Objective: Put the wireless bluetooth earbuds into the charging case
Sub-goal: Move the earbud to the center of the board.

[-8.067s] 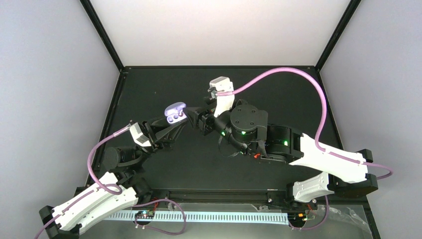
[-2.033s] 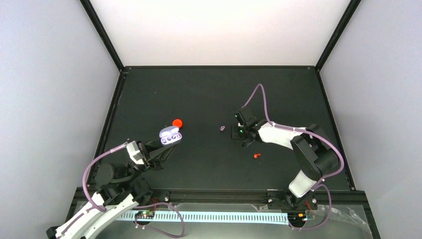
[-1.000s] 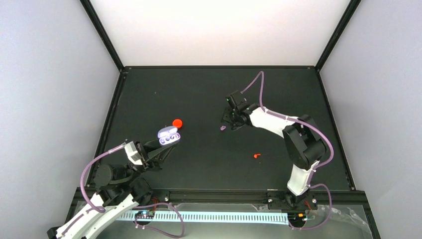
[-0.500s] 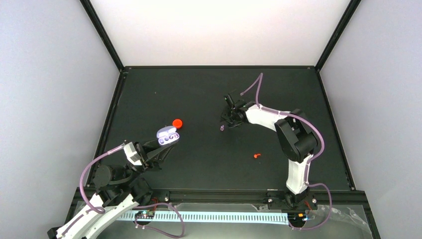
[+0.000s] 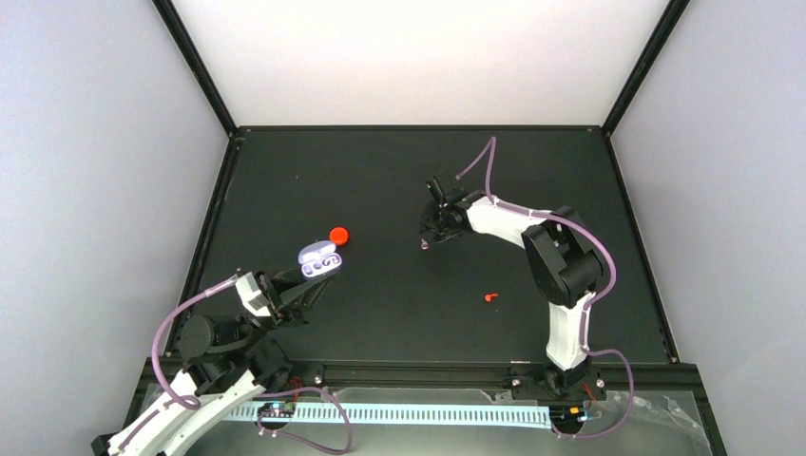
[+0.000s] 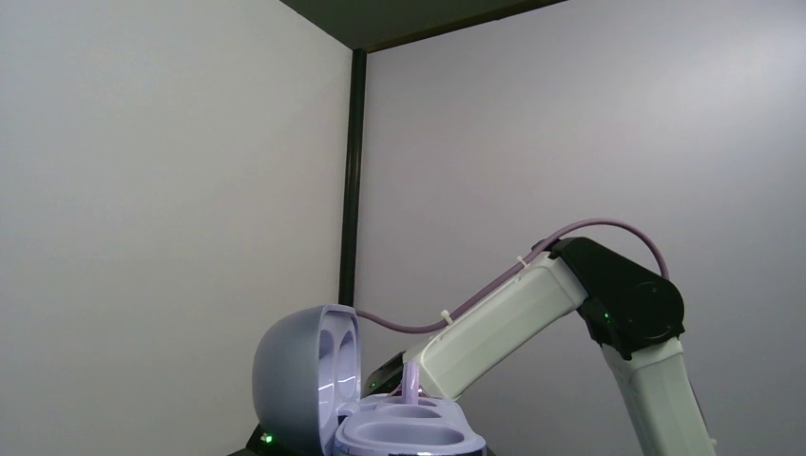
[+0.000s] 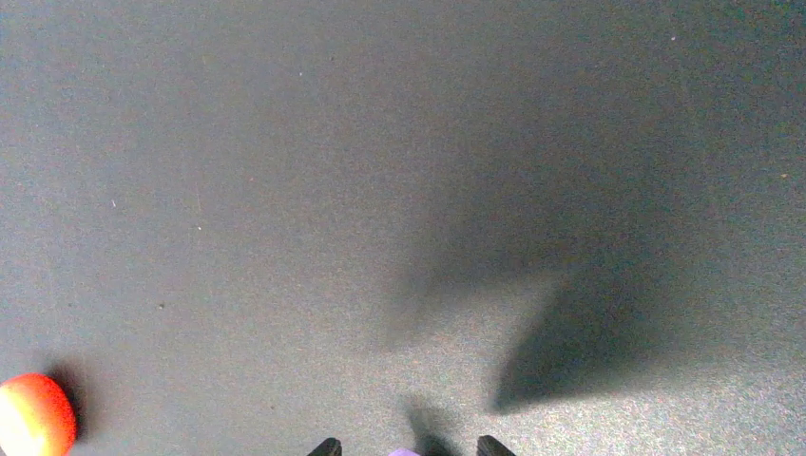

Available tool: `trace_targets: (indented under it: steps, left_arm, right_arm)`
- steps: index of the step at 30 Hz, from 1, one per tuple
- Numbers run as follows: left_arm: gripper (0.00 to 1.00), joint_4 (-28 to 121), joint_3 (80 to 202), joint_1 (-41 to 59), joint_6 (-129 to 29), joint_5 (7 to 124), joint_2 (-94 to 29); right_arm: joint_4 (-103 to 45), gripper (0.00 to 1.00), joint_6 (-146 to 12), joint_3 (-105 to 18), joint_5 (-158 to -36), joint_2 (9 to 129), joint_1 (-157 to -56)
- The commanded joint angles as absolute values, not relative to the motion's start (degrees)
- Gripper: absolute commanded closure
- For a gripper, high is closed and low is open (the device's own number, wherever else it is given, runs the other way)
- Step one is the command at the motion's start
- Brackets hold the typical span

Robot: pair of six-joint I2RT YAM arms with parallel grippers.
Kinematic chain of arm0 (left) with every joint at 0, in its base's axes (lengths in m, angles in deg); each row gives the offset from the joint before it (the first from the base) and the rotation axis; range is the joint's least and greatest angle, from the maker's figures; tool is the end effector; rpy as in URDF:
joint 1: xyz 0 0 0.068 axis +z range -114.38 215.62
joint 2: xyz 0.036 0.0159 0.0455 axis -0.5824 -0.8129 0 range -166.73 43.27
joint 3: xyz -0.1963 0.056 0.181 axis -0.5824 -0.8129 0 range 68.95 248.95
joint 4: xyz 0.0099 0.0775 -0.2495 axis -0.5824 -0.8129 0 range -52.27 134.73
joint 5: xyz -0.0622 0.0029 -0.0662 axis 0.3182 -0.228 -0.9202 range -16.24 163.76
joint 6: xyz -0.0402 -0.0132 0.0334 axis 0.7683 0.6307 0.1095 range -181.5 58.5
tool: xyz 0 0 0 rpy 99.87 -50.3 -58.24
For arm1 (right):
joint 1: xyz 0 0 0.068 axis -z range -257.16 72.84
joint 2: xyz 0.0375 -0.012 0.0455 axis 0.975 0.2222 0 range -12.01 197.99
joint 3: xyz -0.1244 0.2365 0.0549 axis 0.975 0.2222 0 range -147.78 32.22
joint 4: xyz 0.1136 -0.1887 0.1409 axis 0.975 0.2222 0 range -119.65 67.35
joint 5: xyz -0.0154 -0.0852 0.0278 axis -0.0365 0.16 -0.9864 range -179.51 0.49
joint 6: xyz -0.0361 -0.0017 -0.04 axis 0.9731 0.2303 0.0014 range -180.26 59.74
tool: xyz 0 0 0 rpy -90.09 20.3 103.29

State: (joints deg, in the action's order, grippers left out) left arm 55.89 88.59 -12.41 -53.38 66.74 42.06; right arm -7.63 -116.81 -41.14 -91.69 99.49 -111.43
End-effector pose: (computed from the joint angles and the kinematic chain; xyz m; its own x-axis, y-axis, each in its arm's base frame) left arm 0.0399 -0.0509 0.3074 0.2127 -0.4460 -0.8694 0.8476 0.5269 -0.0630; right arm 0.3306 0.2269 0.1599 -0.8776 0.4110 -0.2468 0.2794 0.8568 0.4333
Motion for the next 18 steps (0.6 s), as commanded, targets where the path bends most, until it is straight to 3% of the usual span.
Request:
trace_targets:
  steps: [1, 18]
  left_arm:
    - [0.99, 56.2, 88.4, -12.6, -54.0, 67.4, 42.3]
    - [0.98, 56.8, 88.3, -12.6, -53.2, 67.1, 42.2]
  right_arm:
    - [-5.2, 0.64, -113.2, -43.0, -92.3, 100.5, -111.7]
    - [-0.3, 0.65, -102.8, -48.6, -91.6, 103.1, -113.8]
